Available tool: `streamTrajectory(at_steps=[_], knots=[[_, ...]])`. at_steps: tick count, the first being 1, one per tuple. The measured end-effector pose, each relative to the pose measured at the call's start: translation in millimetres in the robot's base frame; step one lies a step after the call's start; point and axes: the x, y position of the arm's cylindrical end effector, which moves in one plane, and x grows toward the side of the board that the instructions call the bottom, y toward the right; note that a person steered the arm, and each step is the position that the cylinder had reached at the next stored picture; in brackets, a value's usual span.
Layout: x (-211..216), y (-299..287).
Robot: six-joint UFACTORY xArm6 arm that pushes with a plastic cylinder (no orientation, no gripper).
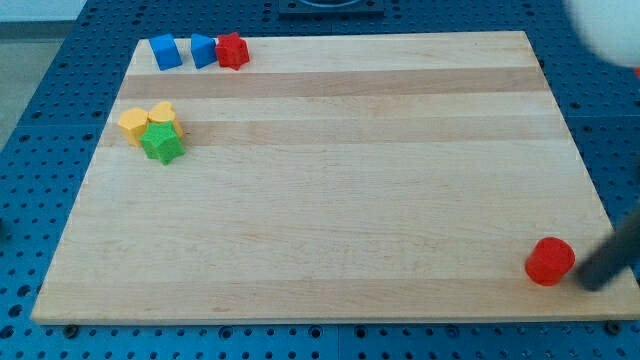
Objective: Slide the red circle closer to the red star
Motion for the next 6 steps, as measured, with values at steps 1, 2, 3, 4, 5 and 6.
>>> streamTrajectory(at_steps=[1, 2, 3, 4, 5, 6], knots=[[-74.8, -90.3], [-112.9, -191.5], [-125.4, -84.9], [-94.8, -19.8], [-51.3, -48.6], [-46.3, -130.3]])
